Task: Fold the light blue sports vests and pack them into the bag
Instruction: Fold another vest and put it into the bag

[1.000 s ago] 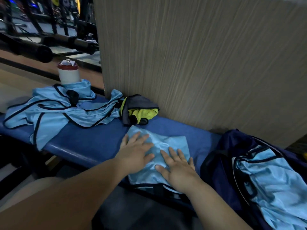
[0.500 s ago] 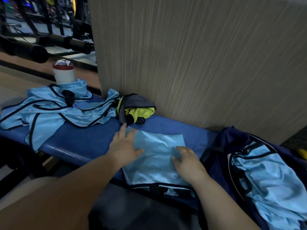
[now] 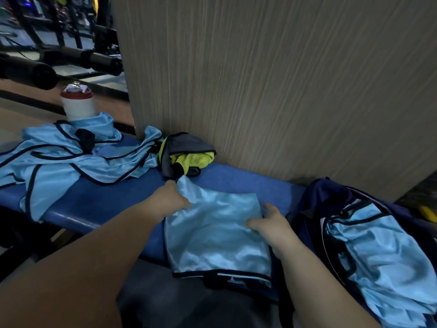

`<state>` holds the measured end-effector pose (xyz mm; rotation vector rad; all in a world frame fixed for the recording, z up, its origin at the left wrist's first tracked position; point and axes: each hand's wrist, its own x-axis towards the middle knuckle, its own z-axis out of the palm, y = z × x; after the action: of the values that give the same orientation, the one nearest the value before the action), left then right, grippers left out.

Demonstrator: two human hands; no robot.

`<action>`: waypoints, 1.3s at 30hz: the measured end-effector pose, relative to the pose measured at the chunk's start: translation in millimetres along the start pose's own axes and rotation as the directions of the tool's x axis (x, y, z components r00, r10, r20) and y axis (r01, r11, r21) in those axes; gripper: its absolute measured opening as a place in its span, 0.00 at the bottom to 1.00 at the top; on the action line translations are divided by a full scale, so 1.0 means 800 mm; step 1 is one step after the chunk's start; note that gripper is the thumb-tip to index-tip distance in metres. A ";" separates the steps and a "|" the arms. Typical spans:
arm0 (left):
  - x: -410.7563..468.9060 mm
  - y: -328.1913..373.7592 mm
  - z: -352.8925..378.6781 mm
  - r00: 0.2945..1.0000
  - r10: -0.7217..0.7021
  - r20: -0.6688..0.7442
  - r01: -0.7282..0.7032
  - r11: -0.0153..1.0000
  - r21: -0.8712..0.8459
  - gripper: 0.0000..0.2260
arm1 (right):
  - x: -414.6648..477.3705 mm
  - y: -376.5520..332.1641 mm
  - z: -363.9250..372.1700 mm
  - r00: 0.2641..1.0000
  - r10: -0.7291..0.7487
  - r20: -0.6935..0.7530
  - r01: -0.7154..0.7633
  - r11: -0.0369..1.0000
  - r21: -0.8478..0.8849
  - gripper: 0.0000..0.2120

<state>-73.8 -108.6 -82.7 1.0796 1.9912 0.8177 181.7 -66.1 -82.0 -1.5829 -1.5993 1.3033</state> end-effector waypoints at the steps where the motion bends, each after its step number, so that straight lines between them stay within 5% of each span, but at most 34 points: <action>1: 0.000 0.002 -0.001 1.000 0.017 0.019 -0.017 1.000 0.002 0.23 | 0.003 0.000 -0.001 1.000 0.018 0.005 -0.018 0.996 0.084 0.22; 5: 0.003 0.007 -0.005 0.993 0.094 0.067 -0.084 0.985 -0.148 0.11 | 0.006 -0.004 -0.005 0.996 0.046 0.078 -0.058 0.986 0.158 0.09; 9: 0.009 0.005 -0.004 0.992 0.126 0.019 -0.108 0.913 -0.392 0.15 | 0.010 -0.009 -0.010 0.986 0.070 0.149 -0.115 0.941 0.319 0.09; 17: 0.013 0.011 -0.006 0.958 0.252 -0.139 -0.287 0.820 -0.495 0.19 | 0.025 -0.008 -0.016 0.997 -0.072 -0.004 0.061 0.821 0.567 0.13; 21: 0.012 0.016 -0.003 0.951 0.287 -0.116 -0.306 0.813 -0.495 0.20 | 0.023 -0.006 -0.020 0.993 -0.087 0.078 0.042 0.890 0.453 0.21; 29: 0.002 0.034 0.003 0.893 0.400 -0.208 -0.441 0.681 -0.585 0.24 | 0.020 -0.012 -0.022 0.936 -0.312 -0.162 0.350 0.862 0.367 0.18; 32: 0.002 0.035 0.000 0.890 0.438 -0.123 -0.401 0.627 -0.667 0.29 | 0.020 -0.006 -0.029 0.913 -0.364 -0.186 0.401 0.883 0.242 0.18; 39: 0.004 0.002 -0.023 0.893 0.410 0.186 -0.186 0.712 -0.677 0.34 | 0.009 0.010 -0.049 0.931 -0.346 0.114 0.346 0.938 0.025 0.27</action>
<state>-89.6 -108.2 -72.1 1.0359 1.1089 1.2880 219.1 -50.4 -75.8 -1.1685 -1.8458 1.2209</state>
